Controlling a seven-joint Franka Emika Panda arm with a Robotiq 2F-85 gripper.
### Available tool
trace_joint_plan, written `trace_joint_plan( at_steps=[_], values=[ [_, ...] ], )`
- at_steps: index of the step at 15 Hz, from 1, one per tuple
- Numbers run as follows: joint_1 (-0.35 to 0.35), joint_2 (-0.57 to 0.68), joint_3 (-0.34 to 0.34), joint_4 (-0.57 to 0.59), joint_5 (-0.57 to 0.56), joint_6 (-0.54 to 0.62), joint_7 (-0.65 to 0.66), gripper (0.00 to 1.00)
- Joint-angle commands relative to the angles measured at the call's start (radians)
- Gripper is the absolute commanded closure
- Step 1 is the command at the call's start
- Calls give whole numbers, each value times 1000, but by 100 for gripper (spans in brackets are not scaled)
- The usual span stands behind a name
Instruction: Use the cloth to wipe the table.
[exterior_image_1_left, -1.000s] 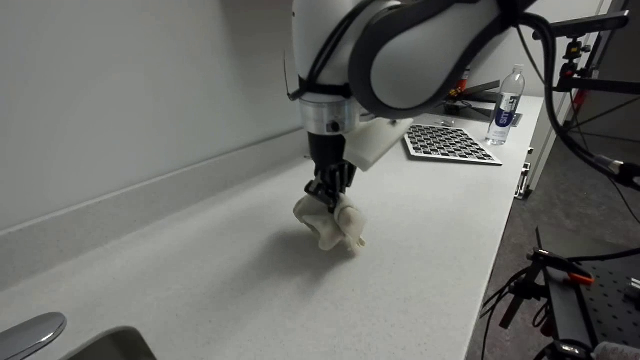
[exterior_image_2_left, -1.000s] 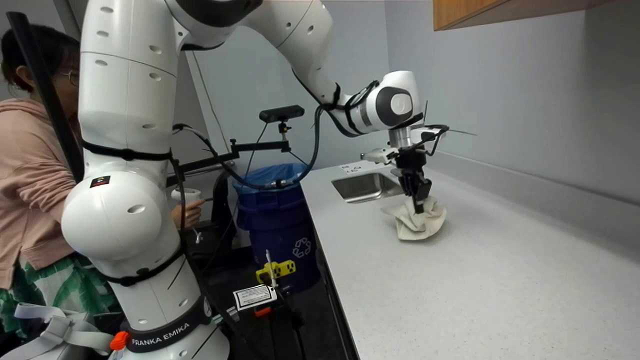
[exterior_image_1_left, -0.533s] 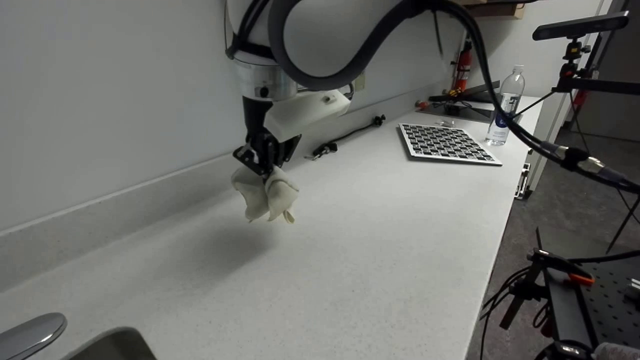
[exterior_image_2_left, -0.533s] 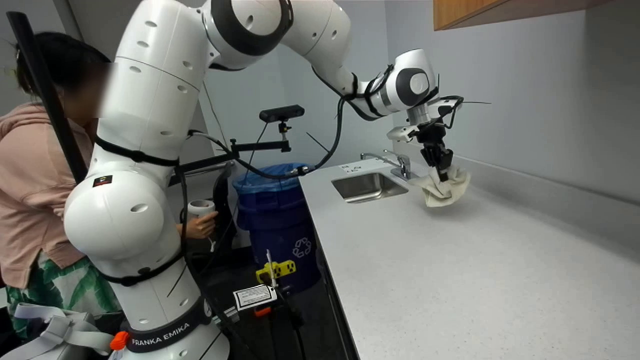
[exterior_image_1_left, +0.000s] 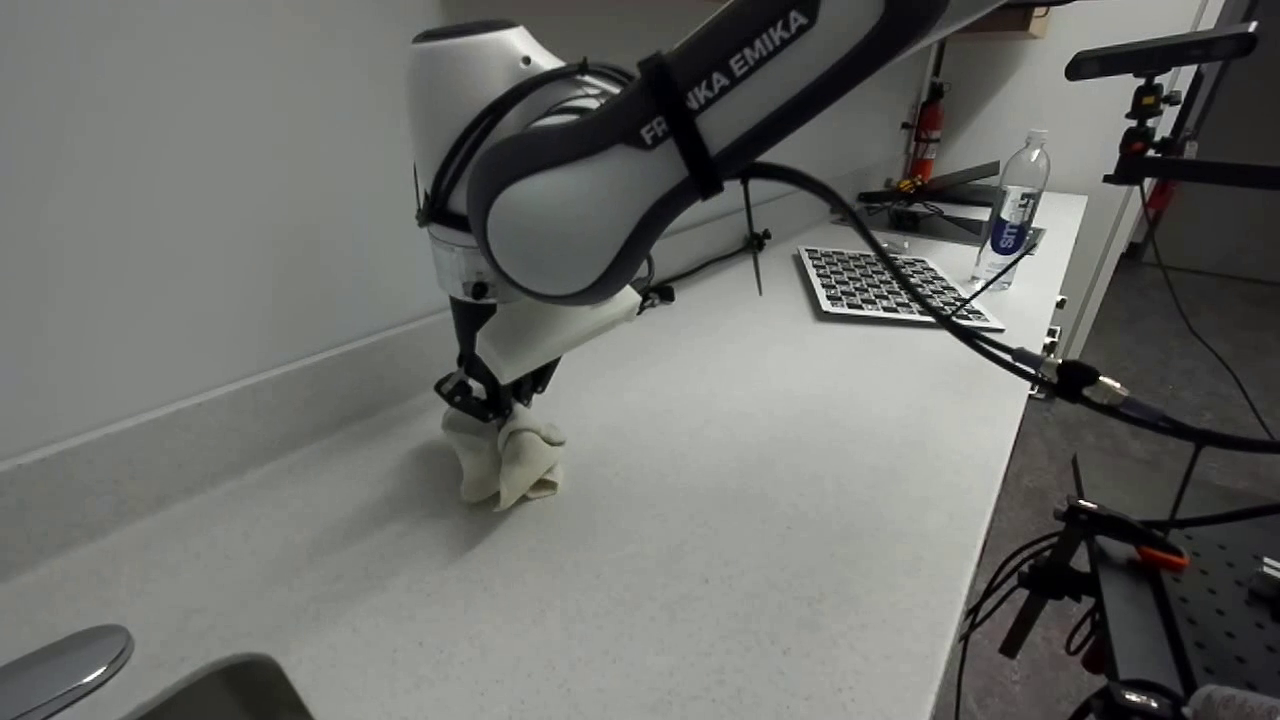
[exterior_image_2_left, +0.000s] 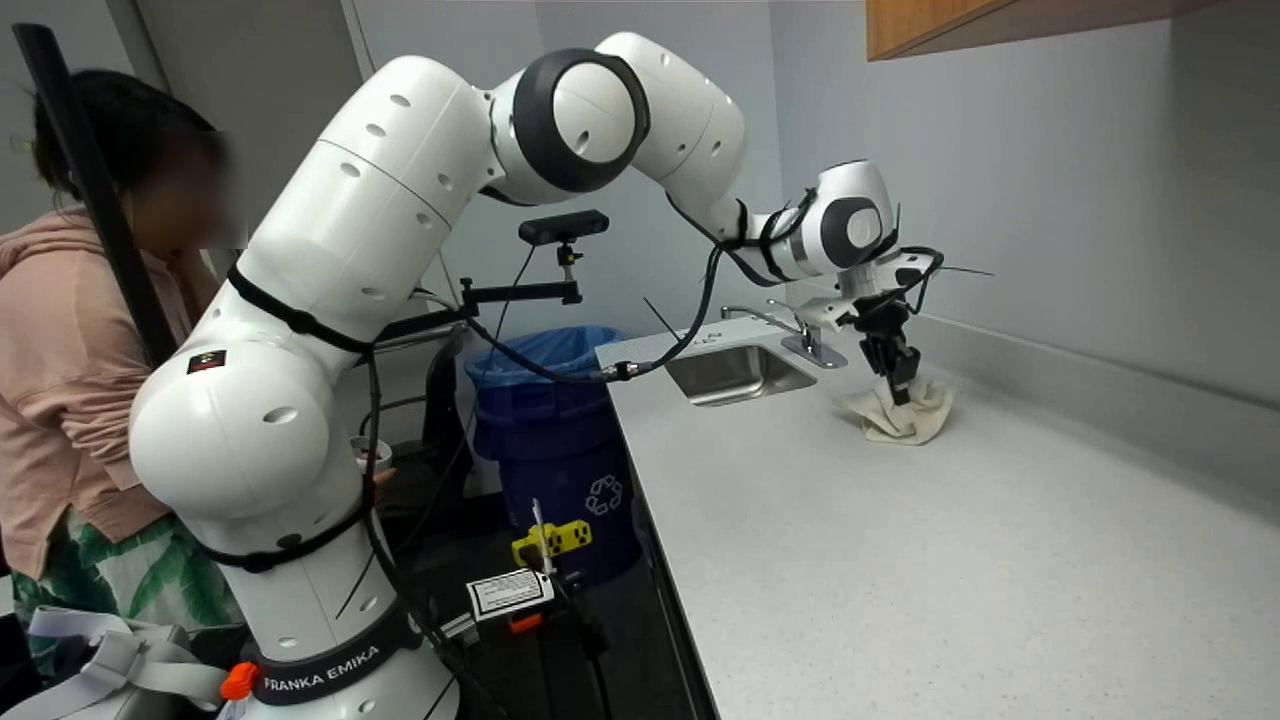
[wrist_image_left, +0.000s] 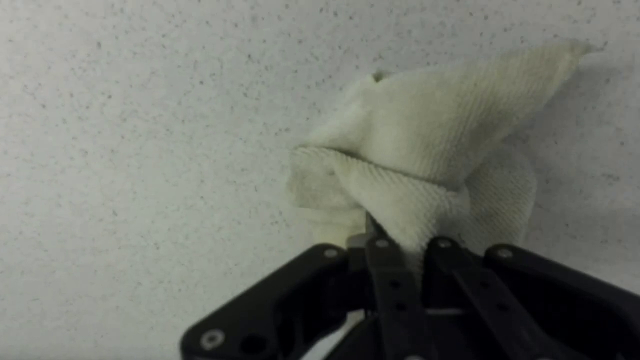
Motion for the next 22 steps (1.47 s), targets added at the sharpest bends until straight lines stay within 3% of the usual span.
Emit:
trace_joint_plan(
  at_steps=[1,12,17,22],
  values=[
    [-10,52,8,19,66,-19,-28,98],
    [1,-64,59,-179,133,-11,-155,98],
    [-7,-190,116,-420,169,42,-195,98],
    [-18,-319,128,-650,198,115,-190,98]
  ],
)
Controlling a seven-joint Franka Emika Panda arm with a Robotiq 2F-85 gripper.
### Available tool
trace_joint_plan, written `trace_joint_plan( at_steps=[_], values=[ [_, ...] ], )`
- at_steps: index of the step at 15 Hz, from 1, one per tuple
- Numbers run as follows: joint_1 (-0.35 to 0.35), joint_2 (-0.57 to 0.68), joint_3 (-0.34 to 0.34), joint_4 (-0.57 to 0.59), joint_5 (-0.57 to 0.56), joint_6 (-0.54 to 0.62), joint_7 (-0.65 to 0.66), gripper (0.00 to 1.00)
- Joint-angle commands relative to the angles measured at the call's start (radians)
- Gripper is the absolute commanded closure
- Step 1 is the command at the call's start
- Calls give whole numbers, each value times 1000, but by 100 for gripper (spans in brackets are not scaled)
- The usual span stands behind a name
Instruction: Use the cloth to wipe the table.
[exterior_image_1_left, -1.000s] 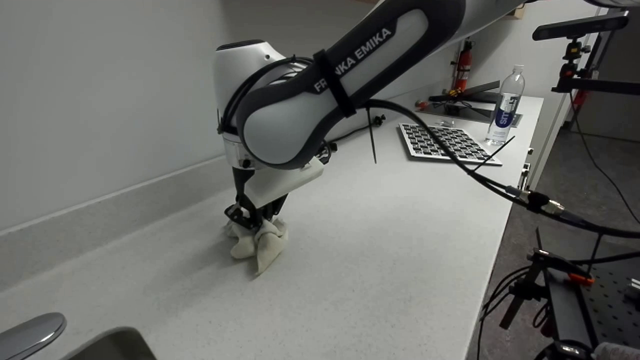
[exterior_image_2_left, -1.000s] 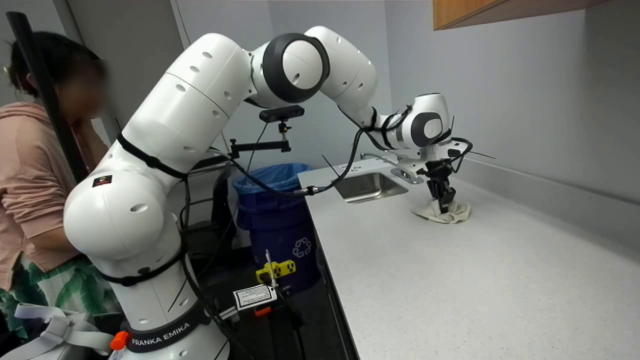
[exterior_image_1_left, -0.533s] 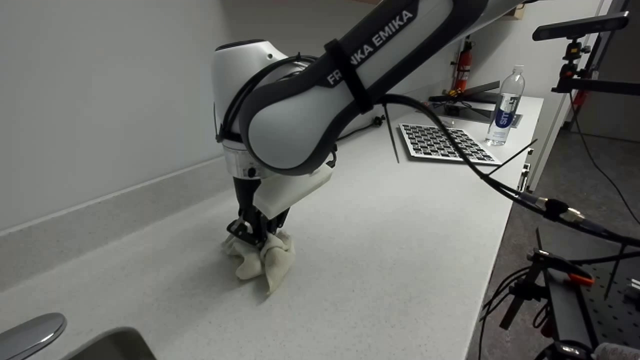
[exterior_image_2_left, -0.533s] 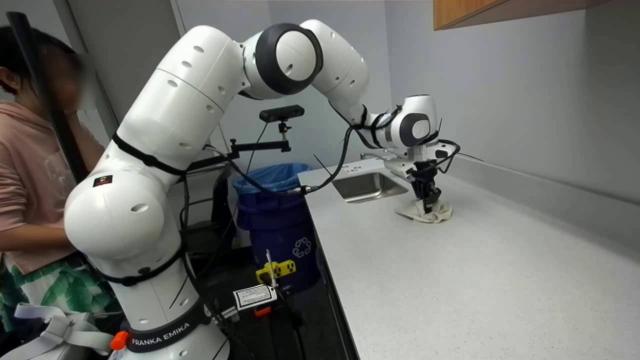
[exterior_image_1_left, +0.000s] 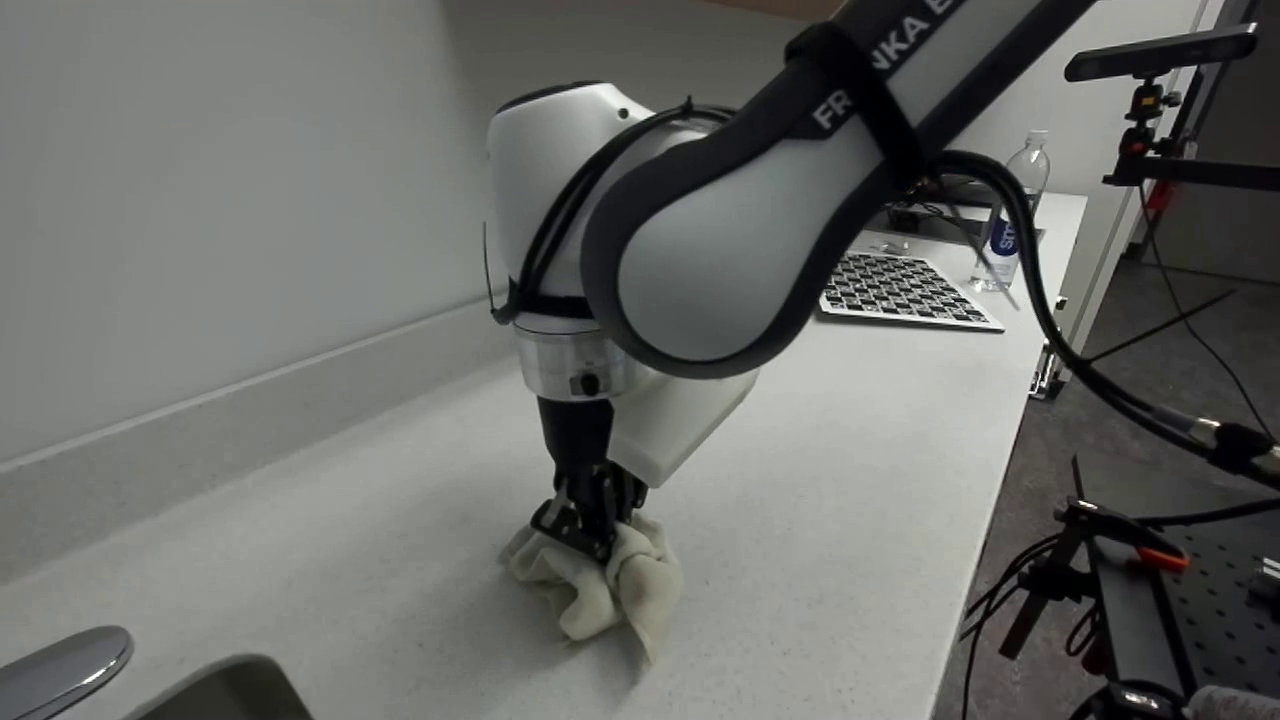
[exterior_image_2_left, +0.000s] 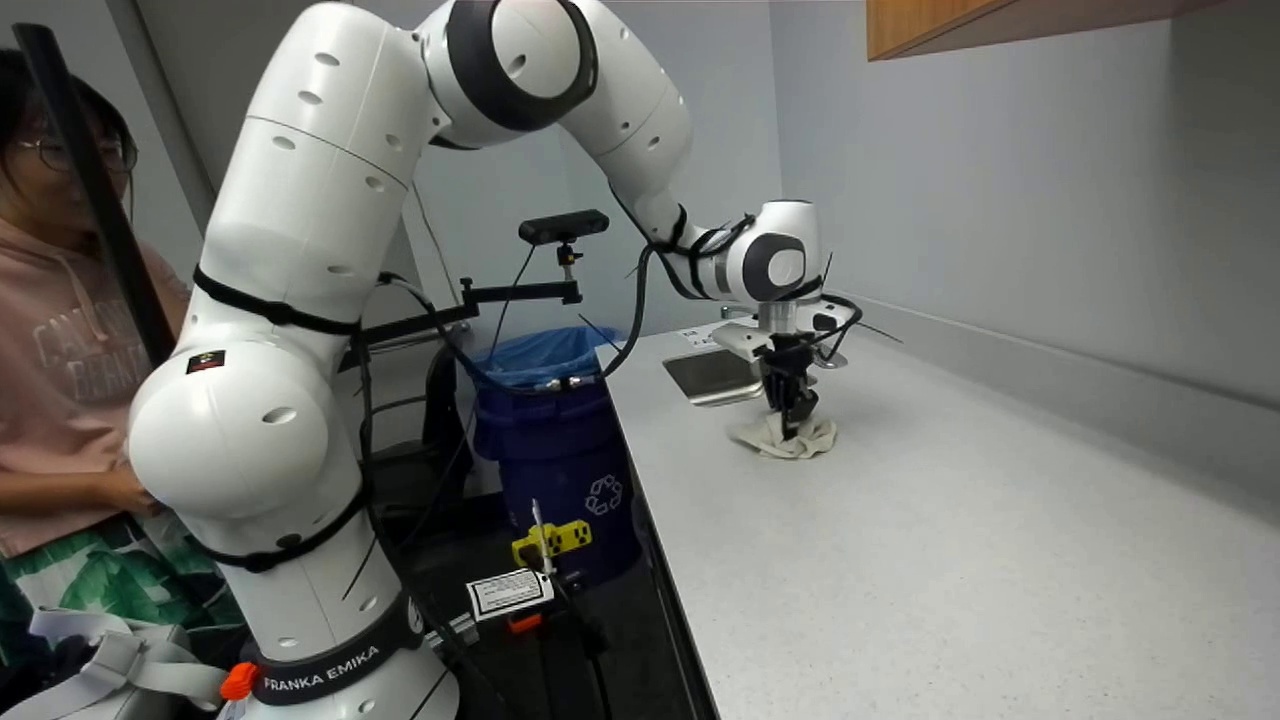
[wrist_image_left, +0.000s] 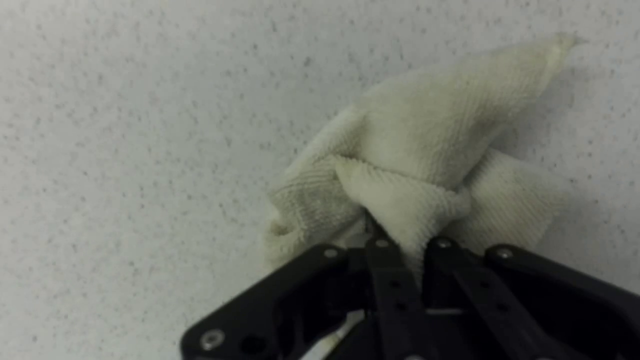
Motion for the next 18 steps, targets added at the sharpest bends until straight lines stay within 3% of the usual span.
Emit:
trace_joint_plan(
  at_steps=[1,5,9,14,18],
  values=[
    [-21,-121,17,-242,64,86,-37,98],
    [-51,-225,42,-421,153,149,-86,98],
    [-76,-287,47,-502,208,122,-147,98],
    [-81,-276,4,-426,122,54,-148,98],
    [-83,-248,-38,-292,31,-2,-128,98]
  ],
)
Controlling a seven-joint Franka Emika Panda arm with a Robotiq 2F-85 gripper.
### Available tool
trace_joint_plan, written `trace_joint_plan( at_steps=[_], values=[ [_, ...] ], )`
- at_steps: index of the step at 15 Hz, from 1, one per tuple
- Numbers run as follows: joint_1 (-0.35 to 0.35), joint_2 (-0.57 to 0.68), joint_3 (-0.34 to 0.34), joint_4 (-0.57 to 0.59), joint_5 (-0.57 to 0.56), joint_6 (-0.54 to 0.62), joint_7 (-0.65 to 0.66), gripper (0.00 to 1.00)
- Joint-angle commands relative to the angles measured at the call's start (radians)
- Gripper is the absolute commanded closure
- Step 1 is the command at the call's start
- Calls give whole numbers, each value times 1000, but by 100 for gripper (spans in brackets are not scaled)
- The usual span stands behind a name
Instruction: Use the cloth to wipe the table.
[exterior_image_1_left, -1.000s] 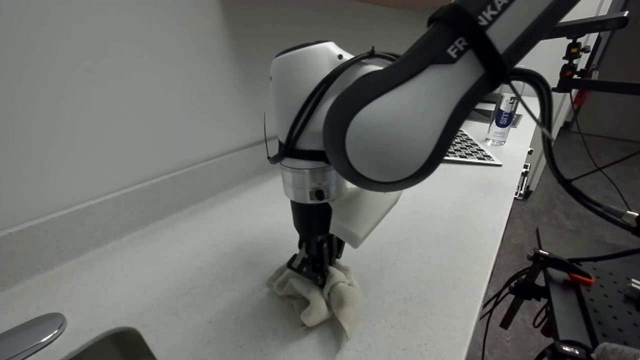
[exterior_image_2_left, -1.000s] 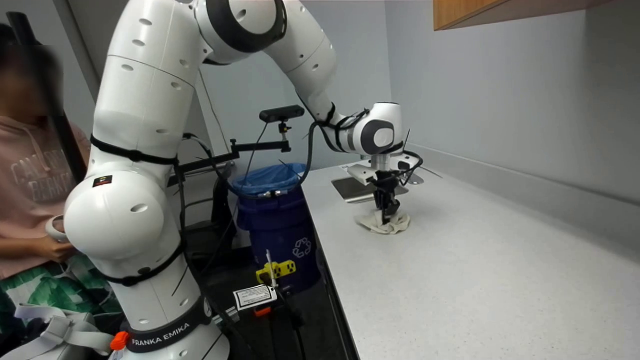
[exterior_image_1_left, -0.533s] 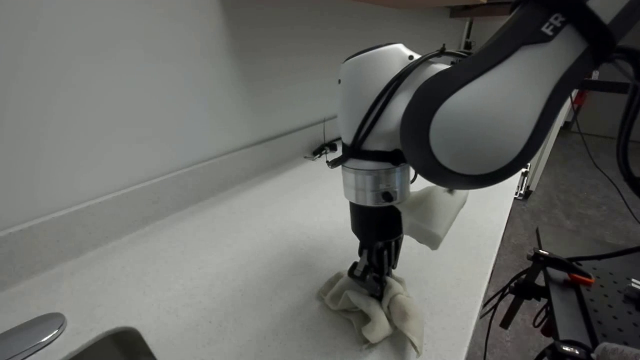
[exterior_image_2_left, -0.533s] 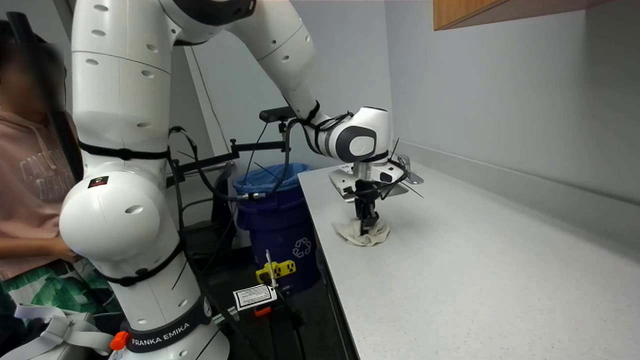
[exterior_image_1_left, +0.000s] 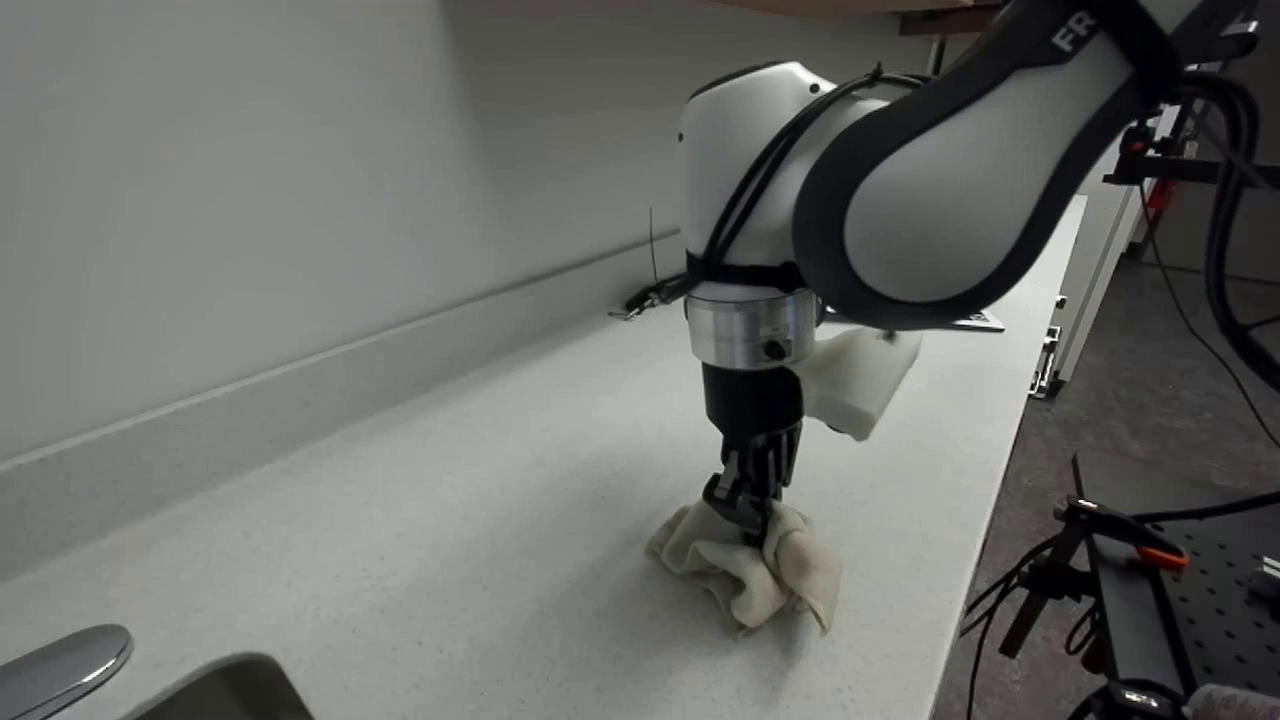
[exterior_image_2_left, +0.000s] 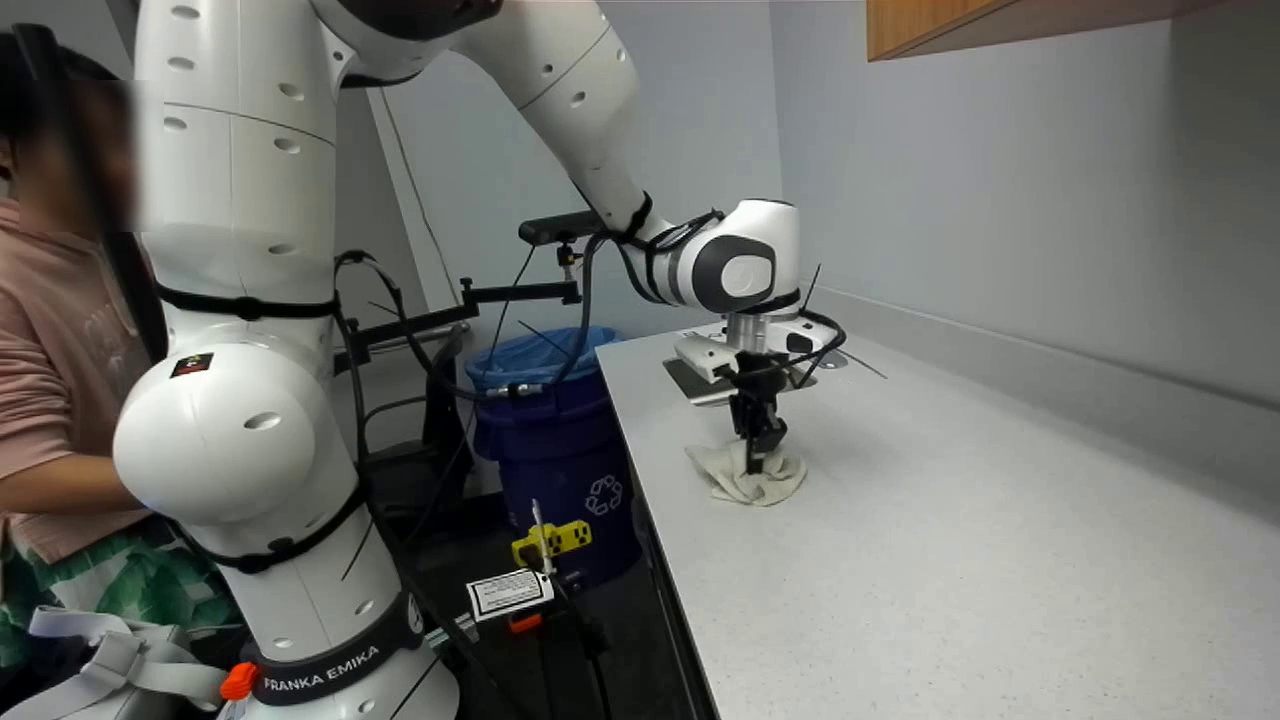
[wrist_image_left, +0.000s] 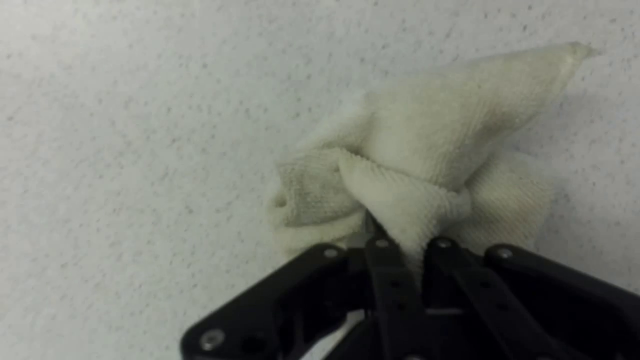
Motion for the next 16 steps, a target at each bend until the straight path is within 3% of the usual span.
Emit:
trace_joint_plan(
  at_steps=[1,7,16],
  values=[
    [-13,33,-31,159,-74,-83,4,98],
    [8,141,-66,456,-157,-92,77,98],
    [55,433,-135,843,-209,-93,204,98]
  ],
)
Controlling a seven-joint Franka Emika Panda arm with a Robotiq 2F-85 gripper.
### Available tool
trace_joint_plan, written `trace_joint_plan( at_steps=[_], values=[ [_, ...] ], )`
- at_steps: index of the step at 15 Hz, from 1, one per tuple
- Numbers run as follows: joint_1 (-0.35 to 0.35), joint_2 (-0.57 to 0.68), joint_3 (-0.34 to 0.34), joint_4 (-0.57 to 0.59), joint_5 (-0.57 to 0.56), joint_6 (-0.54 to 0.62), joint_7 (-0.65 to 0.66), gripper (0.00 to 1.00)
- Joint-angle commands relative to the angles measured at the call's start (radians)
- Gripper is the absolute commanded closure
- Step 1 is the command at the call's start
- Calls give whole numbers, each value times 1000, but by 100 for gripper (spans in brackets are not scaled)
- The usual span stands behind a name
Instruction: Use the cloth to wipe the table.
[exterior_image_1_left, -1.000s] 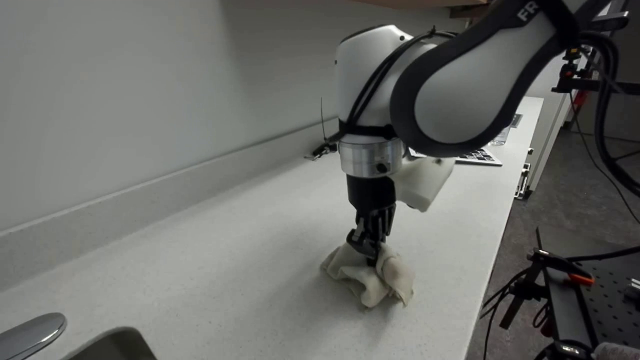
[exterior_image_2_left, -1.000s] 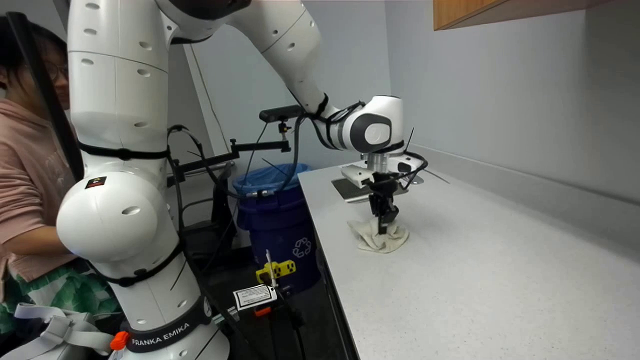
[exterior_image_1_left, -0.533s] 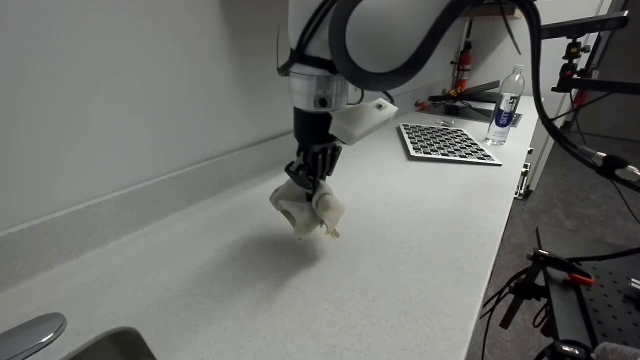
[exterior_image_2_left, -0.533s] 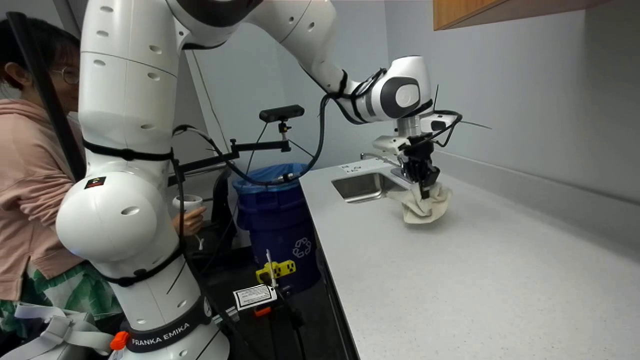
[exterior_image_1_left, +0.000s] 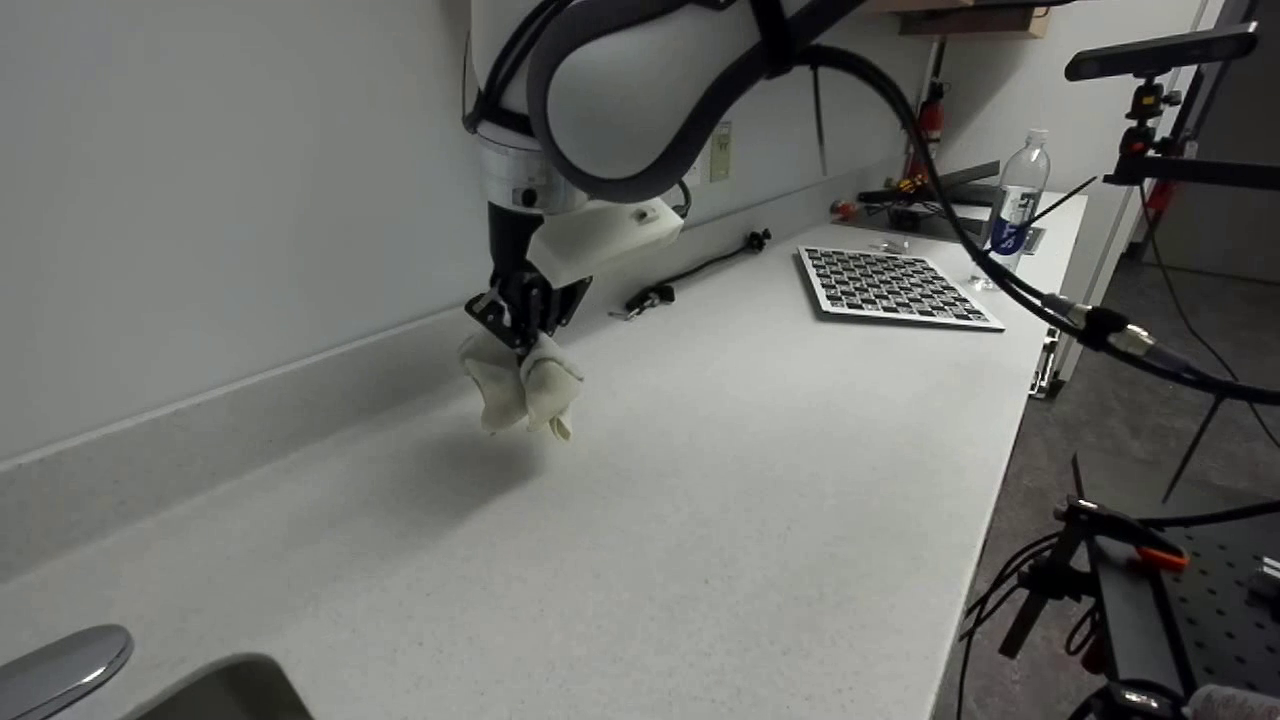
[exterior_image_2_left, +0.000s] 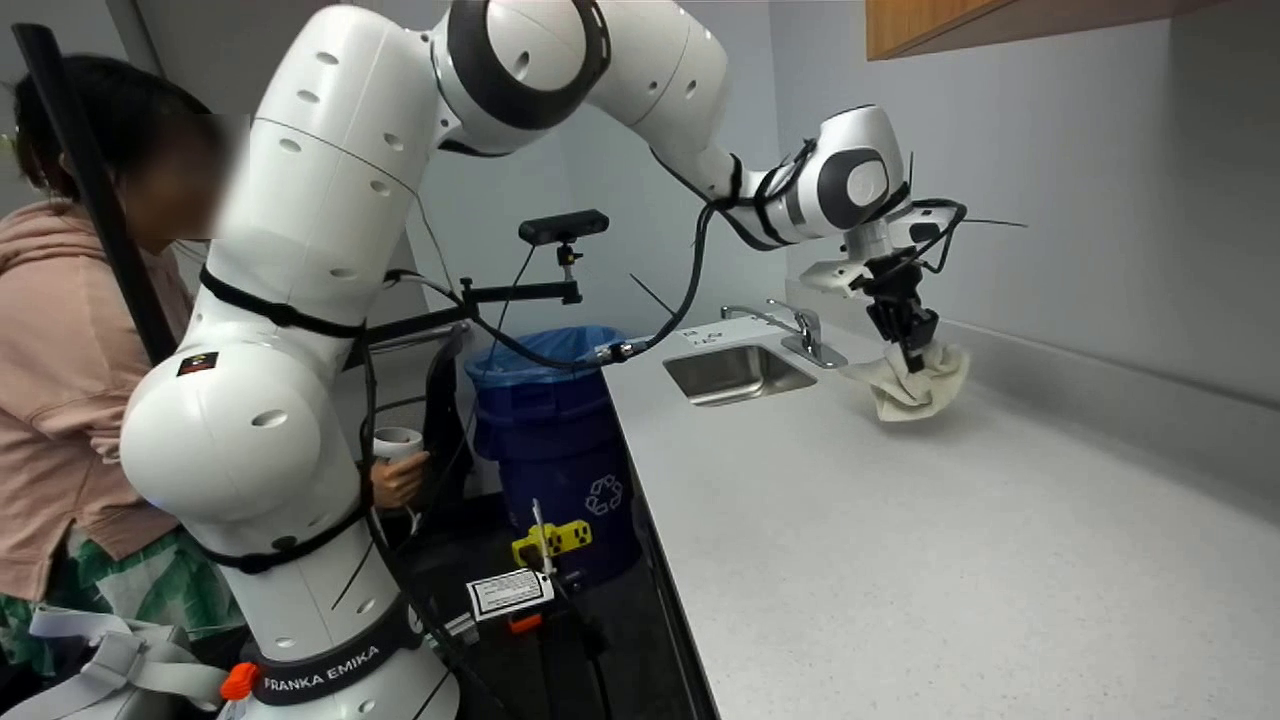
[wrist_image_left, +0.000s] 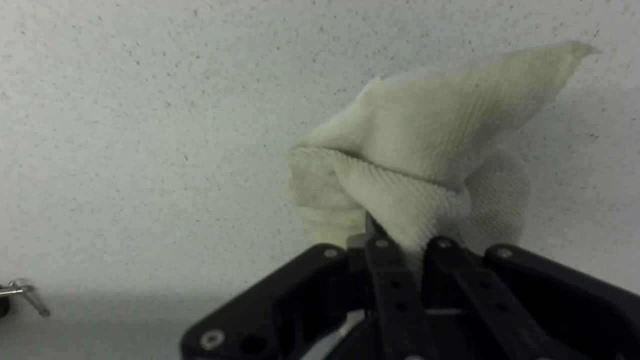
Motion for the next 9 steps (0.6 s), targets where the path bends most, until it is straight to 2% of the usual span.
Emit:
trace_joint_plan(
  at_steps=[1,6,9],
  values=[
    [27,143,-33,161,-4,-40,43,98],
    [-8,233,-4,174,85,-51,13,98],
    [-14,227,-2,138,121,-34,8,98]
  ],
)
